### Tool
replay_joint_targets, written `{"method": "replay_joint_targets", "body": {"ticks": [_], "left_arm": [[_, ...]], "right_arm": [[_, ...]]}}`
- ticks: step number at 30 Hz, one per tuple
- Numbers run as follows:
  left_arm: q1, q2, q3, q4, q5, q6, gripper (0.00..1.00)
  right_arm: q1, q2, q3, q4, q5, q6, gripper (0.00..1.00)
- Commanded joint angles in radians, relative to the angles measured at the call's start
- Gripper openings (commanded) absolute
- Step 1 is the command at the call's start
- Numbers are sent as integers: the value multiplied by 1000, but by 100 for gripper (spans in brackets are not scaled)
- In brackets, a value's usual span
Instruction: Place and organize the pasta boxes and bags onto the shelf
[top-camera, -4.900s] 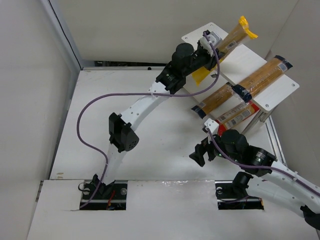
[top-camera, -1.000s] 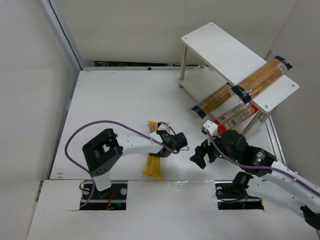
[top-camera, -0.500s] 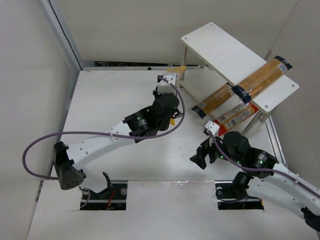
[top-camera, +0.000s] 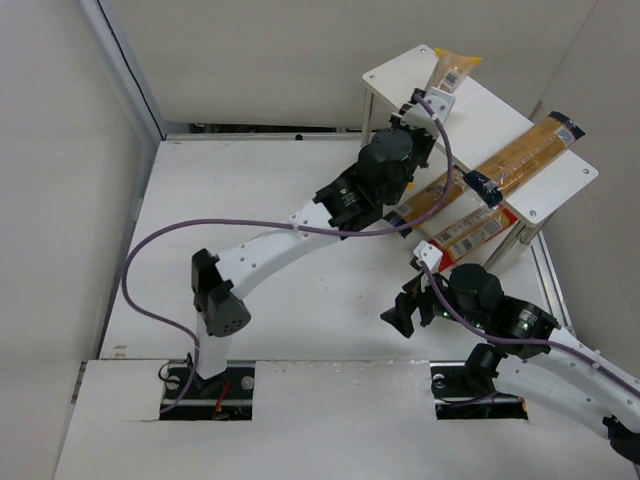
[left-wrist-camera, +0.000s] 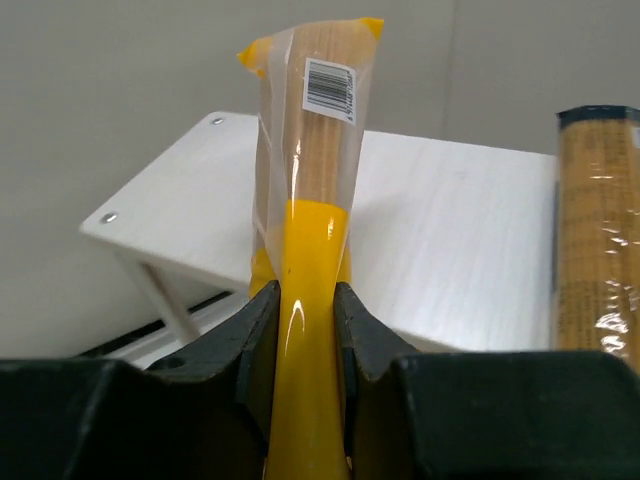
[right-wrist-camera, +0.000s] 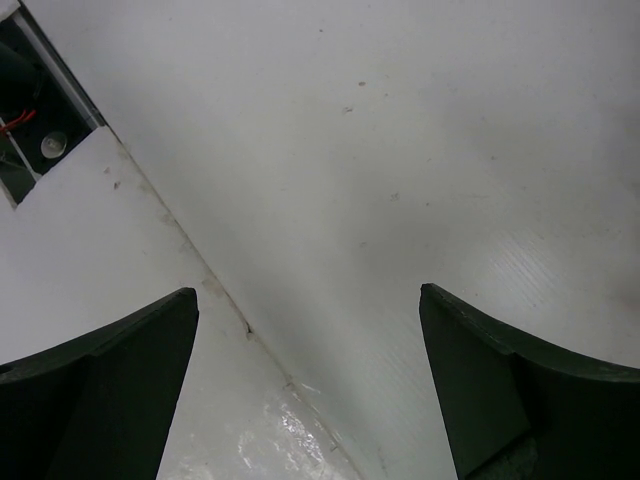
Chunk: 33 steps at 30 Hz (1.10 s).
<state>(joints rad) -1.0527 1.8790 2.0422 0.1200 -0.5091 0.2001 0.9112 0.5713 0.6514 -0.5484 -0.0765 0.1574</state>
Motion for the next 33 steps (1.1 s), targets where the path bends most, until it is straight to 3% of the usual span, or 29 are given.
{"method": "replay_joint_targets", "body": {"ticks": [1, 3, 6, 7, 9, 10, 11, 20, 23, 24, 27, 28, 29, 30, 33], "left_arm": [[-4, 63, 214, 237, 185, 70, 0], [20, 191, 380, 199, 280, 70, 0], [20, 314, 505, 226, 310, 81, 0], [20, 325, 506, 227, 294, 81, 12], [20, 316, 497, 256, 227, 58, 53], [20, 304, 457, 271, 189, 58, 92], [11, 284, 422, 295, 167, 58, 100], [-12, 30, 210, 345, -121, 82, 100], [-23, -132, 43, 291, -259, 41, 100], [-23, -183, -84, 268, -340, 15, 100], [-23, -417, -345, 198, -466, -132, 100], [-23, -481, -522, 154, -509, -193, 100], [-23, -544, -604, 92, -509, -376, 100], [-23, -658, -673, -86, -509, -499, 100], [42, -838, -986, -332, -285, -828, 100]], "right_arm": [[6, -13, -6, 56, 27, 4, 95], [6, -13, -6, 47, 27, 14, 95], [6, -24, -6, 38, 47, 25, 95], [6, -24, -6, 38, 47, 25, 95], [6, -34, -6, 38, 57, 34, 95], [6, -45, -6, 38, 57, 34, 95], [6, -45, -6, 38, 57, 34, 97], [6, -45, -6, 38, 37, 25, 99], [6, -36, -6, 38, 37, 25, 99], [6, -36, -6, 38, 37, 25, 99], [6, -15, -6, 38, 76, 39, 99], [6, -14, -6, 38, 96, 39, 99], [6, -4, 5, 38, 140, 51, 99], [6, 8, 5, 38, 168, 79, 99], [6, 36, 14, 28, 302, 148, 99]]}}
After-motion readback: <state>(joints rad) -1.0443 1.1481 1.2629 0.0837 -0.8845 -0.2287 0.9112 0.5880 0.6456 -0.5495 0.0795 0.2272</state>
